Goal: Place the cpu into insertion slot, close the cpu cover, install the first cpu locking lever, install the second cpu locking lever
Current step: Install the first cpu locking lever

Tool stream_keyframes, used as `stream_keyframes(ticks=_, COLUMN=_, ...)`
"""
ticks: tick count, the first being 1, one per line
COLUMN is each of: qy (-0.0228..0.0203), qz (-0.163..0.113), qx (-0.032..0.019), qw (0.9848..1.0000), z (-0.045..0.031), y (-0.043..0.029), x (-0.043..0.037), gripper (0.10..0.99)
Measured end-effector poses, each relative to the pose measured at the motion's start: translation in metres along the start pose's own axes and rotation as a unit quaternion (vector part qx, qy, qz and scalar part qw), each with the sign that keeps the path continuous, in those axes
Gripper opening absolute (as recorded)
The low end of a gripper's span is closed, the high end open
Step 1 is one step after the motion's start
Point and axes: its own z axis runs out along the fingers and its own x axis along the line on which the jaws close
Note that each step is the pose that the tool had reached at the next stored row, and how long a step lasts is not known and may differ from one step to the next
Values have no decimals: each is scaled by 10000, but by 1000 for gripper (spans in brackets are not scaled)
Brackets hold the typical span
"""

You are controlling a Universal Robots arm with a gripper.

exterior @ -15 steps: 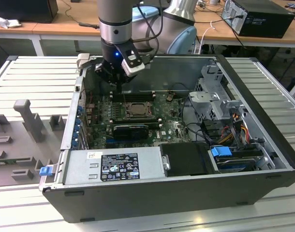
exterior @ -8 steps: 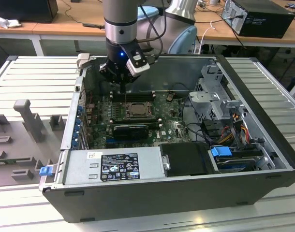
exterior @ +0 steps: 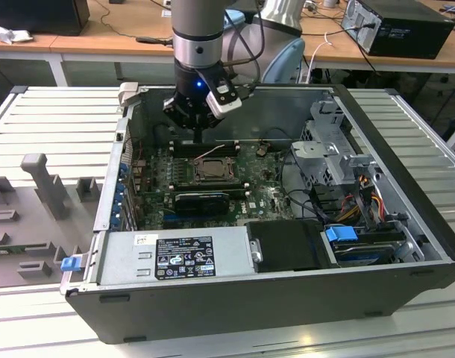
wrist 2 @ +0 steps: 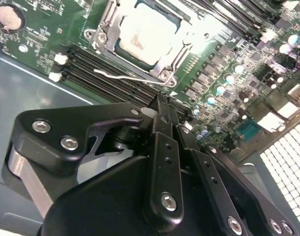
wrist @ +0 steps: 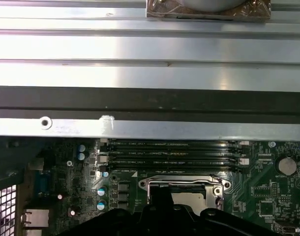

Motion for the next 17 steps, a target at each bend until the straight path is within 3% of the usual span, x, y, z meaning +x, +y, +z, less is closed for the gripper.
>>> stream_keyframes(ticks=3, qy=-1, qz=0, qx=-1, qw=10000, z=9, y=-1, x=-61, gripper=106)
stream_keyframes(ticks=5, qy=0, qz=-4, qx=-48, qw=10000, z=9, y=-2, x=-63, gripper=106)
stream_keyframes(ticks=6, qy=-1, qz=-7, qx=-165, qw=9999, z=10, y=-2, x=-63, gripper=106)
stream_keyframes(ticks=8, qy=-2, qz=-12, qx=-311, qw=9995, z=13, y=-4, x=-63, gripper=106)
stream_keyframes(ticks=17, qy=19, qz=-214, qx=-310, qw=9993, z=166, y=16, x=-165, gripper=106)
